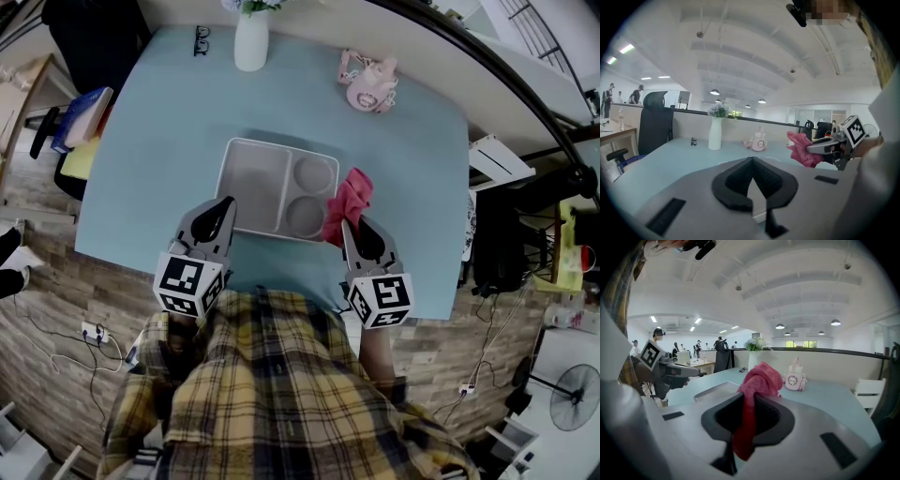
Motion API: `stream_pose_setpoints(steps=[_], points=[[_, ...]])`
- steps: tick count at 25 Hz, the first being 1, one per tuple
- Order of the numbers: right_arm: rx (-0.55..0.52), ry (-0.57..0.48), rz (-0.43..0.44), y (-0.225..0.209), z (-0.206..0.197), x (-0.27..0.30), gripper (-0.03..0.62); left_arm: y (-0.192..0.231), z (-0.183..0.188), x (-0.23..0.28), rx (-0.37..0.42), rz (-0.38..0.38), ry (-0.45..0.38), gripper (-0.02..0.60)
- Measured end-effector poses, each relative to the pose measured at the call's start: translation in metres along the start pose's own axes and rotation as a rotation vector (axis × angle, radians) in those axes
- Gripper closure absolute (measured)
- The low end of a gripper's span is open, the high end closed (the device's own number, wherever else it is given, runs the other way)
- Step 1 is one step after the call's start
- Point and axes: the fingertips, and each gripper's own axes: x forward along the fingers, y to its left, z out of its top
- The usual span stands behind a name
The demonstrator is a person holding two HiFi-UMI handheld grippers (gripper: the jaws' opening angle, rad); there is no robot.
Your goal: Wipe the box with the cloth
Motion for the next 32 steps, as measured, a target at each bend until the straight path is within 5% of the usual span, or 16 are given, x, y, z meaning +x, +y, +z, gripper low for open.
stream_pose_setpoints(steps=[32], points=[[-0.007,0.028,-0.002,0.0011,-0.003,0.0001,0.54,-0.0005,-0.0003,-0.0004,-0.004,0.001,-0.004,0.591]])
